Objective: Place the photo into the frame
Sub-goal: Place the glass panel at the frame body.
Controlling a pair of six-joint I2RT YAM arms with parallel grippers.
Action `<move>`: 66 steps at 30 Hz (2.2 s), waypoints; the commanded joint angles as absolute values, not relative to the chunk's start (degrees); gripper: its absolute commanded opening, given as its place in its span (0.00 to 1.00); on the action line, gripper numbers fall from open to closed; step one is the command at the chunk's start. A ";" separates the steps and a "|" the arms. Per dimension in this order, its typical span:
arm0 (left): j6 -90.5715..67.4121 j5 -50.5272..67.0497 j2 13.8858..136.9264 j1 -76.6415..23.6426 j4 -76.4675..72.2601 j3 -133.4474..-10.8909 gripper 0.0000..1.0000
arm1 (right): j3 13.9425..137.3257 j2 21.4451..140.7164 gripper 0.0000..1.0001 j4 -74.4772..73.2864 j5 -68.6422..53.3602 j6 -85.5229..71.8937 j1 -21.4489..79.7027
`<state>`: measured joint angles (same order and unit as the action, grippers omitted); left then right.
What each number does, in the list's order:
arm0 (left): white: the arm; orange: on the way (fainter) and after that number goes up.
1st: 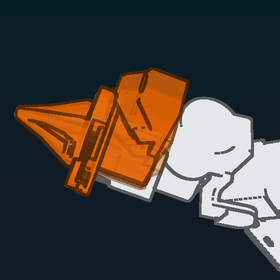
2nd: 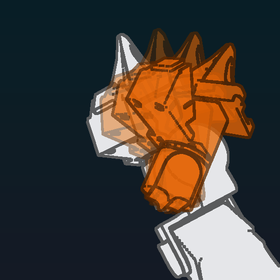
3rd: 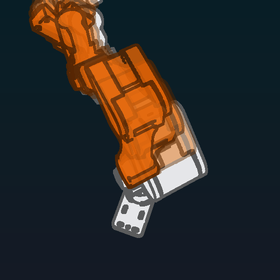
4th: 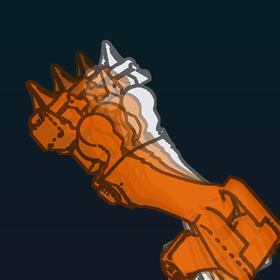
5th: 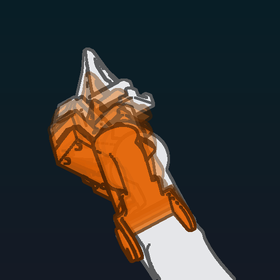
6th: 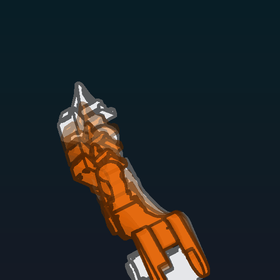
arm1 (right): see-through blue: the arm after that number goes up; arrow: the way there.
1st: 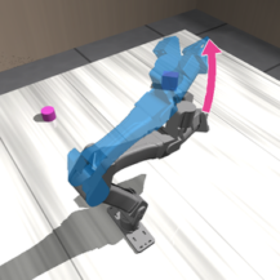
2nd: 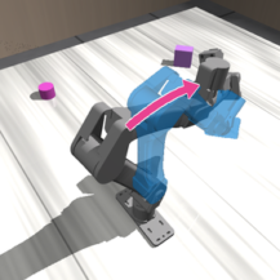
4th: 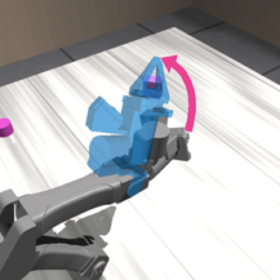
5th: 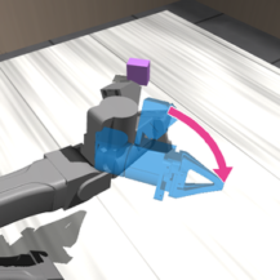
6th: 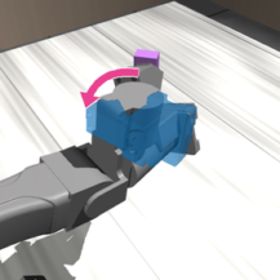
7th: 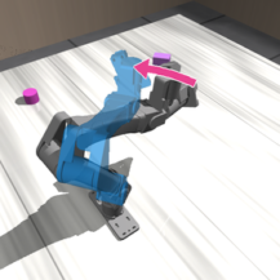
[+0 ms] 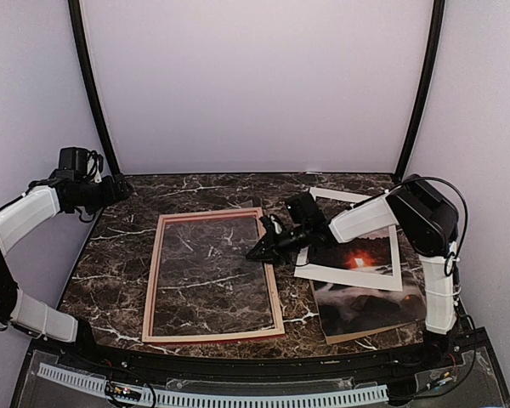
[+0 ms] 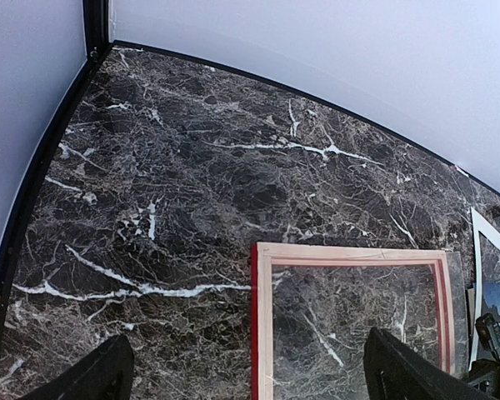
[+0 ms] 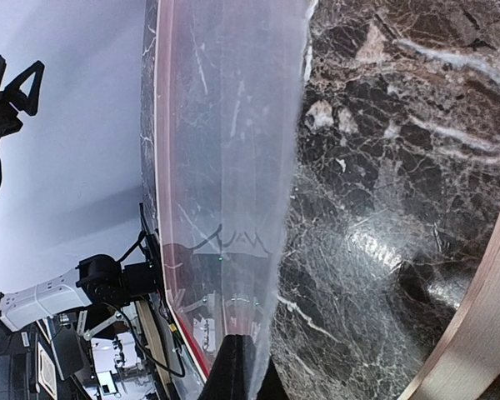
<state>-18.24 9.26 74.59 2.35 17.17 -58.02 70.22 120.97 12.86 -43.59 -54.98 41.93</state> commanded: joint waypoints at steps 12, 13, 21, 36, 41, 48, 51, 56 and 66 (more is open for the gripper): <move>-18.46 9.93 74.53 2.18 16.13 -57.13 0.99 | 71.72 121.03 0.00 10.77 -42.64 -52.91 41.70; -18.48 9.93 74.53 2.15 16.16 -57.06 0.99 | 71.73 121.10 0.00 10.66 -42.58 -52.84 41.74; -18.43 9.95 74.38 2.15 16.25 -56.94 0.99 | 72.24 121.03 0.00 9.49 -42.11 -52.07 41.74; -18.63 10.20 74.51 1.98 16.07 -56.94 0.99 | 72.68 120.59 0.00 7.62 -41.48 -50.85 41.57; -18.63 10.20 74.91 1.86 15.99 -56.95 0.99 | 72.91 120.66 0.00 7.18 -41.33 -50.55 41.44; -18.63 10.11 74.96 1.76 16.00 -56.80 0.99 | 72.82 120.53 0.00 6.68 -41.13 -50.10 41.34; -18.63 10.11 74.89 1.68 15.96 -56.83 0.99 | 72.77 120.45 0.00 6.51 -41.11 -49.93 41.31; -18.63 10.02 74.88 1.67 16.03 -56.79 0.99 | 72.77 120.35 0.00 6.42 -41.07 -49.75 41.26; -19.07 10.11 75.45 -0.41 15.78 -55.99 0.99 | 73.18 120.95 0.00 6.84 -40.88 -50.07 41.46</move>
